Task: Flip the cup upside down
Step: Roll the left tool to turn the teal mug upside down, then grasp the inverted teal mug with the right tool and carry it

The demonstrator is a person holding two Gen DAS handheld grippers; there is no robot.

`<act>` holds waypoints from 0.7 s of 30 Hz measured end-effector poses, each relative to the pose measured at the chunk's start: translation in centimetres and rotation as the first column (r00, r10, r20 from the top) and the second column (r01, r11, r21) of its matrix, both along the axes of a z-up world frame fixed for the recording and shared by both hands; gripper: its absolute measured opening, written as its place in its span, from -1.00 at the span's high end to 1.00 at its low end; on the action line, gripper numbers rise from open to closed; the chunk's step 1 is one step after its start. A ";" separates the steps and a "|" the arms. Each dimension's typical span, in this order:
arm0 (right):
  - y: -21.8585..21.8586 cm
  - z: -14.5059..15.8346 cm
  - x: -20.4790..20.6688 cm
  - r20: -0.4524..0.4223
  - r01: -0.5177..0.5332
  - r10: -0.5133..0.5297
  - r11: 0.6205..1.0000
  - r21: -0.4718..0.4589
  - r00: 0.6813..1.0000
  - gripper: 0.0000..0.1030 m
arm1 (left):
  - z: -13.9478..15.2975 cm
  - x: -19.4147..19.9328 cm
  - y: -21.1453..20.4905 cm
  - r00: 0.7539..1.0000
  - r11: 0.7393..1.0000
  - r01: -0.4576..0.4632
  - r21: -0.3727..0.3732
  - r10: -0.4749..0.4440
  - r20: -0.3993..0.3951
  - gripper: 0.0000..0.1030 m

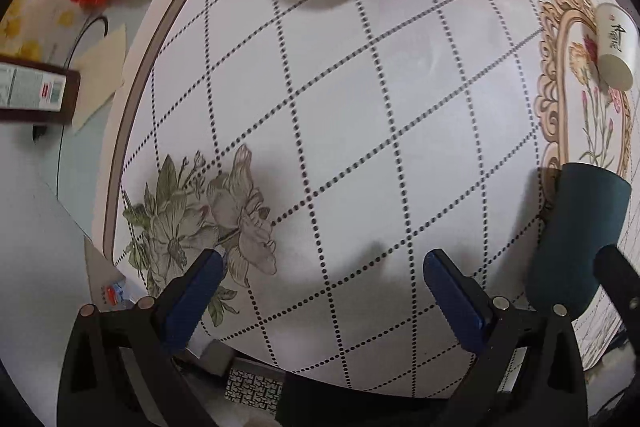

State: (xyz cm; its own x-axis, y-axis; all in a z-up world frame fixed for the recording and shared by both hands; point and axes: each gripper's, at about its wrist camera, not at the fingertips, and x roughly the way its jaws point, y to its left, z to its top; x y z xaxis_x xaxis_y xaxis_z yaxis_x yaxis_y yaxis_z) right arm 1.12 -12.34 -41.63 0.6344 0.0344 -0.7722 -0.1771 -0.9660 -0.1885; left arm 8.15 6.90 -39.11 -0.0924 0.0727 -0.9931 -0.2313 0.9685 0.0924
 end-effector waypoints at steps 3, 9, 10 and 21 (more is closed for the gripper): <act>-0.7 -0.2 0.9 -0.037 -0.096 0.093 0.993 -0.068 0.995 -0.83 | -0.5 -0.6 0.9 0.999 0.999 -0.032 -0.010 0.032 -0.006 -1.00; -2.4 -1.5 3.5 -0.086 -0.222 0.210 0.961 -0.162 0.974 -0.81 | -1.1 -1.4 2.3 0.998 0.998 -0.060 -0.020 0.060 -0.009 -1.00; -2.5 -1.7 4.0 -0.091 -0.238 0.225 0.956 -0.171 0.970 -0.80 | -1.2 -1.4 2.5 0.998 0.998 -0.061 -0.020 0.061 -0.010 -1.00; -5.0 -3.3 7.4 -0.133 -0.322 0.299 0.922 -0.214 0.945 -0.77 | -2.2 -1.6 3.9 0.998 0.997 -0.067 -0.027 0.067 -0.015 -1.00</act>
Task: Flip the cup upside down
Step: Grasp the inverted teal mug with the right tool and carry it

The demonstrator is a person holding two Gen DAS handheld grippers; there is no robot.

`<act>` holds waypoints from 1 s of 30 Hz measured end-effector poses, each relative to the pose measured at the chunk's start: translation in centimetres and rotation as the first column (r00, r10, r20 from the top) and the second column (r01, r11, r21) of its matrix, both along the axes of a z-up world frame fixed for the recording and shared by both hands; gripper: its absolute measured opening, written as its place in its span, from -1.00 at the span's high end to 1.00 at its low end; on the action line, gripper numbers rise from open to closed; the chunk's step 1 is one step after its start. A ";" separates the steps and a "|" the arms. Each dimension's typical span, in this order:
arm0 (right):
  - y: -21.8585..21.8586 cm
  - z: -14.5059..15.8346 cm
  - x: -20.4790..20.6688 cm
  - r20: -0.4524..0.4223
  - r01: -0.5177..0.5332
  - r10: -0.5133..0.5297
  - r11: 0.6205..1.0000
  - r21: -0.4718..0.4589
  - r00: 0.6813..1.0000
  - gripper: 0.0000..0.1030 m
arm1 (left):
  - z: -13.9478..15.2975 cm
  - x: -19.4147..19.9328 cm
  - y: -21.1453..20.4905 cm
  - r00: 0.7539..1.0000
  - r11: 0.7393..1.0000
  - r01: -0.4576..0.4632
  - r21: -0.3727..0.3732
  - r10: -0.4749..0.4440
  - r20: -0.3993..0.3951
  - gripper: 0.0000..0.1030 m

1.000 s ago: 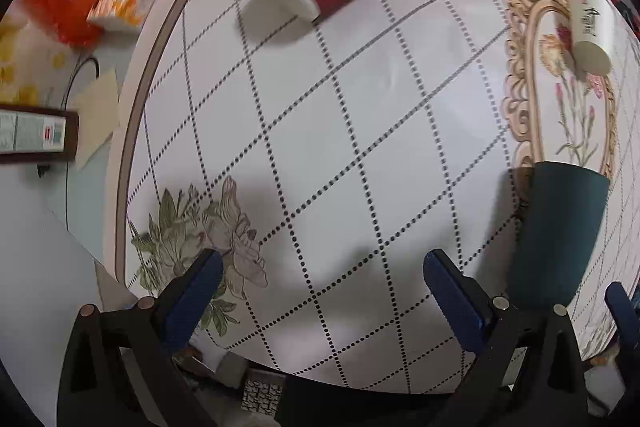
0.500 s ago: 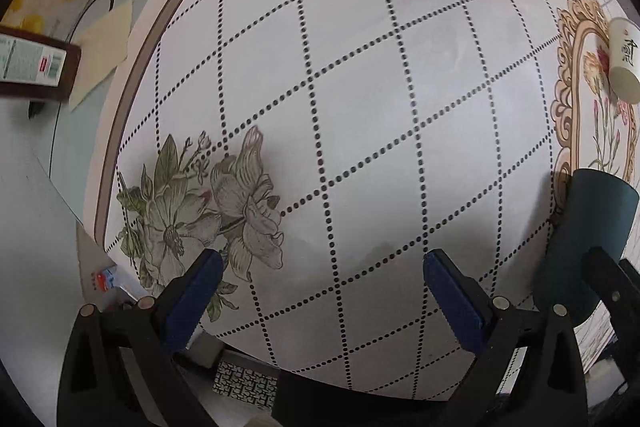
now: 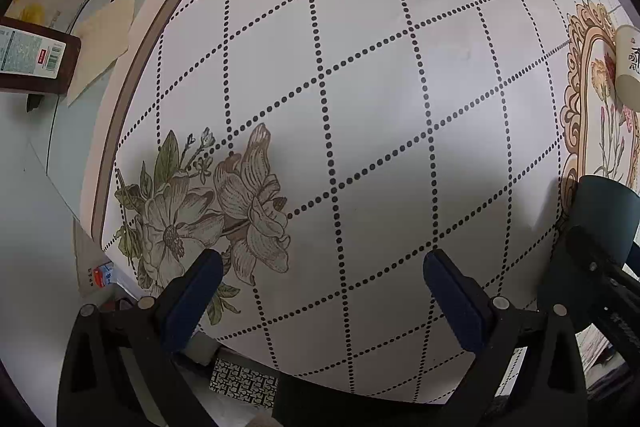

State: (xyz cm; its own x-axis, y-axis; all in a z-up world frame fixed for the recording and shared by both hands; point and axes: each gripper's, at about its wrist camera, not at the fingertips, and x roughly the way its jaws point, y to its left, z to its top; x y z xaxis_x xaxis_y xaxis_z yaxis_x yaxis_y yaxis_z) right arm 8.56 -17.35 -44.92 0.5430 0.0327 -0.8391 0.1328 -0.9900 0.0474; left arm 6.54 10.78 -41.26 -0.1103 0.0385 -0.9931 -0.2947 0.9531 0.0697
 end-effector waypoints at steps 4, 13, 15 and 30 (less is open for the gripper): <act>0.1 -0.6 1.4 -0.001 -0.013 0.013 1.000 0.000 1.000 -0.57 | 0.4 0.3 -0.2 1.000 1.000 0.009 0.002 -0.009 0.000 -1.00; 0.4 -0.7 2.8 -0.033 0.061 -0.060 0.997 0.039 0.998 -0.46 | 0.7 1.0 -1.1 1.000 1.000 0.024 0.010 -0.024 0.000 -1.00; 0.5 -0.6 3.3 -0.038 0.094 -0.092 0.993 0.065 0.995 -0.45 | 0.9 1.2 -1.3 1.000 0.999 0.030 0.014 -0.030 0.002 -1.00; 5.4 1.3 4.5 -0.123 0.504 -0.489 0.841 0.195 0.864 -0.42 | 2.9 3.6 -3.7 0.996 0.996 0.082 0.045 -0.084 0.026 -1.00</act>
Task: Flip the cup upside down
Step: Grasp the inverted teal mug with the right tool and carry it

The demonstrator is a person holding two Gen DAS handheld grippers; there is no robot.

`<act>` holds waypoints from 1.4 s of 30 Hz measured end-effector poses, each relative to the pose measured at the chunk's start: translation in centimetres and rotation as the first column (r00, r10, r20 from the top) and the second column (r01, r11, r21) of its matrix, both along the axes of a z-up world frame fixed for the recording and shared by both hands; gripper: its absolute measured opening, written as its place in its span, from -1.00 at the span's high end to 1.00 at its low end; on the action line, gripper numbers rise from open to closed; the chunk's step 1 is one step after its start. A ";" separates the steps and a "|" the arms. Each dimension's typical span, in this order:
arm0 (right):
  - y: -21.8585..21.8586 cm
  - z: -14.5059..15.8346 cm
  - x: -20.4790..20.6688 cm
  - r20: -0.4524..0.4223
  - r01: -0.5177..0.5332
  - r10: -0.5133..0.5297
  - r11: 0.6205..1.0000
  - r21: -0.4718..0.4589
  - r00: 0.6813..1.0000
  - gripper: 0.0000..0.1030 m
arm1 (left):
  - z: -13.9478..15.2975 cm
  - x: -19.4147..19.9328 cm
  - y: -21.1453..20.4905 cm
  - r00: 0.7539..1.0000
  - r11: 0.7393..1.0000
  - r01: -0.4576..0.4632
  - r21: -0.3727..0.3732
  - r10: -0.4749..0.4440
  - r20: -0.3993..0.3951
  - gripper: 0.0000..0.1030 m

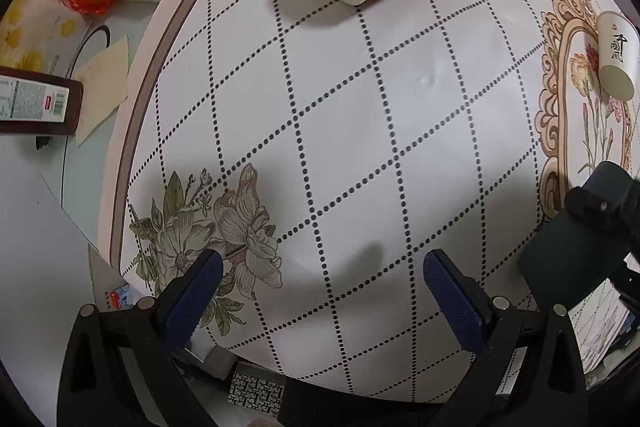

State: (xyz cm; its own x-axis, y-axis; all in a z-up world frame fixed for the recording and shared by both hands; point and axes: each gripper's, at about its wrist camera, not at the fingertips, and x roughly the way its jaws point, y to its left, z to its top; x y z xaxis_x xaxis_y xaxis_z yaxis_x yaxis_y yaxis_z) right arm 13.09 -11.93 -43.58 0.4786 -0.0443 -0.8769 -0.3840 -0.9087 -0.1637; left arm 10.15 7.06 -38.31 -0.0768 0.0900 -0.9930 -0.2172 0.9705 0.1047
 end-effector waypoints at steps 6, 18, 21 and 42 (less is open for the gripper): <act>2.7 0.6 2.4 -0.061 0.276 -0.273 0.959 0.059 0.960 -0.41 | 1.1 1.0 -1.3 0.999 0.999 0.034 0.009 -0.034 0.017 -1.00; 1.8 2.2 7.7 -0.261 0.835 -0.794 0.528 0.154 0.550 -0.40 | 2.7 1.9 -4.8 0.995 0.996 0.090 0.022 -0.091 0.038 -1.00; 0.4 2.1 8.9 -0.306 0.918 -0.866 0.363 0.159 0.395 -0.40 | 3.0 2.2 -5.6 0.993 0.994 0.110 0.022 -0.111 0.043 -1.00; -10.2 2.1 11.2 -0.516 0.852 -0.763 -0.511 0.112 -0.389 -0.40 | 4.6 1.6 -10.2 0.973 0.975 0.220 0.020 -0.220 0.066 -1.00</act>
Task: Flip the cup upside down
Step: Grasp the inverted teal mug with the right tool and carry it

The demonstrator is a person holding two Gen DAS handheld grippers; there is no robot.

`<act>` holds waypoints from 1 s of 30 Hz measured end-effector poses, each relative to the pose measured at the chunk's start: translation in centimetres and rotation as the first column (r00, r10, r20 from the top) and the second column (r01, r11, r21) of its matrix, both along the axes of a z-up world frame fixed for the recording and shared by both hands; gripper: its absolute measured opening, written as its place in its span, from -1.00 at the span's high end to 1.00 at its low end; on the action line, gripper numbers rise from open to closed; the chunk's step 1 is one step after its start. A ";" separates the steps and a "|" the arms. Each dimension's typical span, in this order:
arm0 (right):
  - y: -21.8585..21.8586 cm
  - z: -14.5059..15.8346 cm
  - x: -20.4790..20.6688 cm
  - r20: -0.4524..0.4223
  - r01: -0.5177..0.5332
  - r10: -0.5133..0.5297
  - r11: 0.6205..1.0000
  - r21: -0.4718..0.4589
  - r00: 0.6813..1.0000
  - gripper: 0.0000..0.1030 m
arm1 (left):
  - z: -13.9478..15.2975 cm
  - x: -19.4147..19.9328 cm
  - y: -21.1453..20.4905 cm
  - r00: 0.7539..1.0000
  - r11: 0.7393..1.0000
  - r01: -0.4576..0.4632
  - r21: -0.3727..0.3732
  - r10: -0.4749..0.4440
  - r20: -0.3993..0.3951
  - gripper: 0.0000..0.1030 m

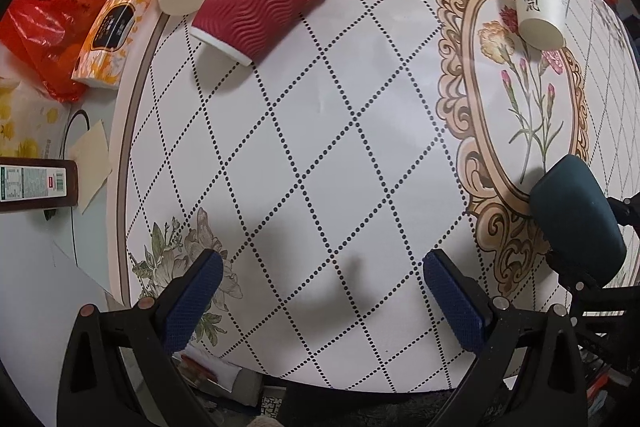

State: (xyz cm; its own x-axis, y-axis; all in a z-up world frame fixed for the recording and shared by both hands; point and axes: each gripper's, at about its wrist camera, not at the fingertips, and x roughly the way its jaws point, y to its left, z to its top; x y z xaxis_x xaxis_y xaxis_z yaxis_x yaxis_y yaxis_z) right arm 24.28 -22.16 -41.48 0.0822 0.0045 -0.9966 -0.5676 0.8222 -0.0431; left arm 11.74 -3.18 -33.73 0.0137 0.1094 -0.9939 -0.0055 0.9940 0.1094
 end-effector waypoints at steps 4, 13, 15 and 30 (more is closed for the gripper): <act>-1.1 -0.5 0.1 -0.034 0.063 -0.062 0.998 0.021 0.997 -0.40 | 0.1 -0.1 -0.2 1.000 1.000 0.008 -0.001 -0.008 0.004 -1.00; -3.4 -3.7 2.6 -0.194 0.150 -0.148 0.989 -0.006 0.970 -0.40 | 0.4 -0.1 0.0 1.000 1.000 -0.007 -0.001 0.007 0.016 -1.00; -3.9 -3.8 3.6 -0.218 0.161 -0.159 0.987 -0.007 0.963 -0.41 | 0.4 -0.2 0.2 1.000 1.000 -0.013 -0.001 0.013 0.016 -1.00; -1.3 -5.5 13.0 -0.274 0.167 -0.178 0.984 -0.063 0.945 -0.36 | -0.1 0.0 -0.1 1.000 1.000 -0.026 -0.007 0.026 0.006 -1.00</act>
State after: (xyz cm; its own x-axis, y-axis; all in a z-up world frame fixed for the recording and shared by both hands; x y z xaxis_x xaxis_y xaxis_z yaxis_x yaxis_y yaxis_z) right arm 37.25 -23.44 -46.98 -0.2019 -0.0242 -0.9791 -0.4114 0.9093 0.0624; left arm 11.73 -3.26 -33.80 0.0173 0.1034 -0.9945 -0.0319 0.9942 0.1028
